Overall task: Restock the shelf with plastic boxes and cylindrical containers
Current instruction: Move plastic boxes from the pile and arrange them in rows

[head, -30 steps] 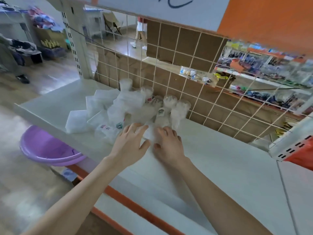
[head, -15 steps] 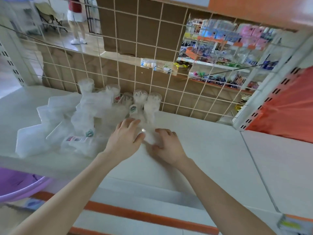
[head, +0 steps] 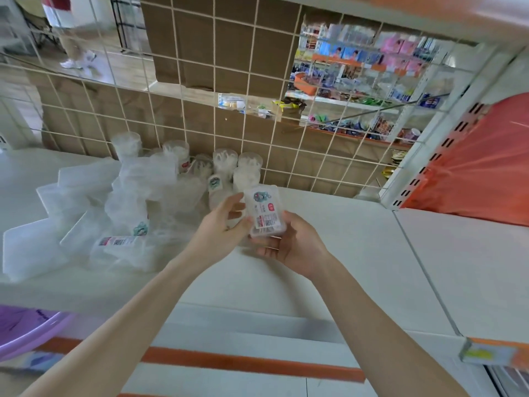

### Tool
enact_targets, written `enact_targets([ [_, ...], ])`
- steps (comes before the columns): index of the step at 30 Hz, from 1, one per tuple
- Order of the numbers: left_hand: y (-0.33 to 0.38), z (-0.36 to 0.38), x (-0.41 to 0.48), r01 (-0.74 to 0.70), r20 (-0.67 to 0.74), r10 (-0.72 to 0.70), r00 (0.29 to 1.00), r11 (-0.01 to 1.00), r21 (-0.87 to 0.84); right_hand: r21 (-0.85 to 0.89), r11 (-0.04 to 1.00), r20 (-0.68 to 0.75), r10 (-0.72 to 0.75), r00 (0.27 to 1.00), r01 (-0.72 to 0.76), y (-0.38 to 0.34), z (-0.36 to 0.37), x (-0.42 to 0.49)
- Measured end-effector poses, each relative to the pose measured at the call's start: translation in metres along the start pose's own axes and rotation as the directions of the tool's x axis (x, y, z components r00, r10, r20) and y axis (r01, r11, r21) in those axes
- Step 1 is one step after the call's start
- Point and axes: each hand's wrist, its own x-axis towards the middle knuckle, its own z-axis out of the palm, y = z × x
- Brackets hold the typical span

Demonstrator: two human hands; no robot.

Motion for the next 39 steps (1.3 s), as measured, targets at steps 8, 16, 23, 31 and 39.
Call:
enact_targets([
  [8,-0.001,-0.015,0.003,0.122,-0.025,-0.134,0.991,0.952,-0.282,-0.354,0.933,-0.016,-0.072,0.997,0.061,0.001,-0.001,0.002],
  [16,-0.001,-0.02,0.003,0.155,-0.075,-0.192,0.979,0.927,-0.342,-0.576,0.81,-0.063,-0.177,0.982,0.109,0.004,0.009,-0.007],
  [23,0.004,0.0,0.0,0.216,-0.167,-0.316,0.934,0.871,-0.441,-0.99,0.046,0.089,-0.545,0.834,0.136,0.026,0.026,-0.011],
  [31,-0.003,-0.01,-0.016,0.013,-0.145,0.059,0.988,0.893,0.451,-0.981,-0.138,-0.064,-0.443,0.894,-0.138,0.029,0.001,-0.002],
  [39,-0.009,-0.048,-0.039,-0.005,-0.173,0.172,0.97,0.723,0.69,-0.965,-0.244,0.03,-0.473,0.88,-0.098,0.03,0.016,0.019],
])
